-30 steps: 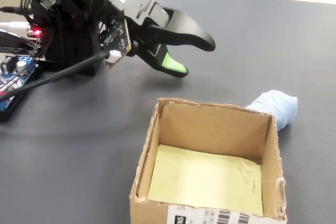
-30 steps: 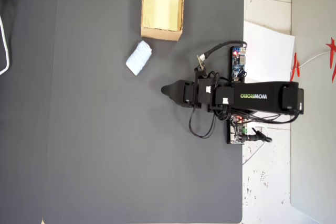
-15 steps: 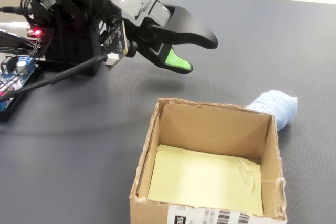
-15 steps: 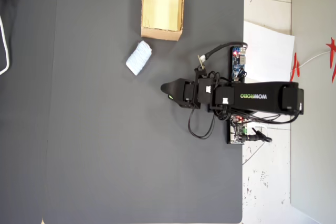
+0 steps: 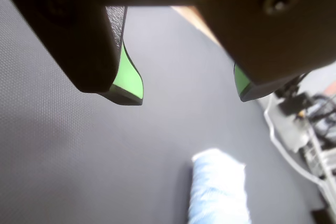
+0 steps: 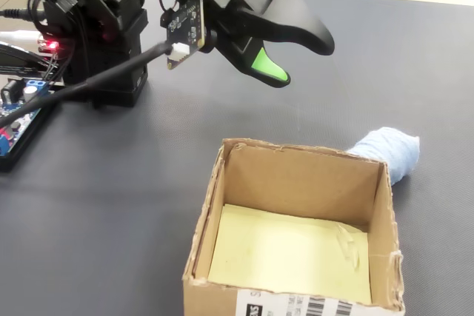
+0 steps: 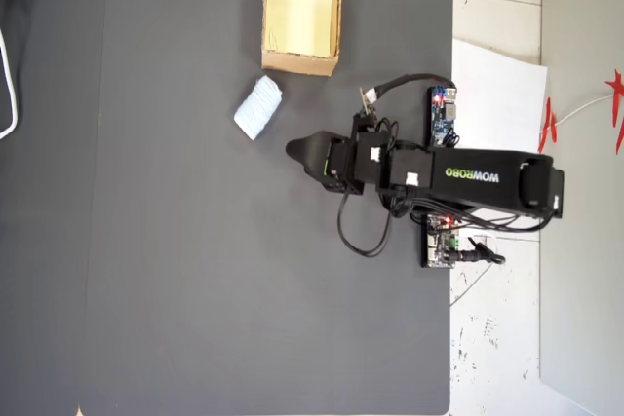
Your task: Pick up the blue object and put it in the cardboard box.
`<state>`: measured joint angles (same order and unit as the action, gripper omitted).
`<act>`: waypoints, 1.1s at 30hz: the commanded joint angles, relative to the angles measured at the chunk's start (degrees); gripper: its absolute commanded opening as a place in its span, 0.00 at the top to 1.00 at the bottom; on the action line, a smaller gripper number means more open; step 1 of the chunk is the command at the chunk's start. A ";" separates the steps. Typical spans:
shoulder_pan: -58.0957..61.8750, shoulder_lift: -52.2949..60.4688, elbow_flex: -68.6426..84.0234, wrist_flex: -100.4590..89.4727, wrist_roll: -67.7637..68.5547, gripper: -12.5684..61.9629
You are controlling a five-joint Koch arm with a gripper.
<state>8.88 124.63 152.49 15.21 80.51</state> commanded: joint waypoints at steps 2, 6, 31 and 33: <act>1.76 -4.31 -7.65 1.05 0.18 0.39; 2.72 -10.90 -13.62 4.22 -1.58 0.39; 13.01 -47.55 -42.98 8.44 -1.14 0.48; 12.92 -47.55 -42.54 8.35 -1.05 0.54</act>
<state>21.97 76.99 112.06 23.82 78.40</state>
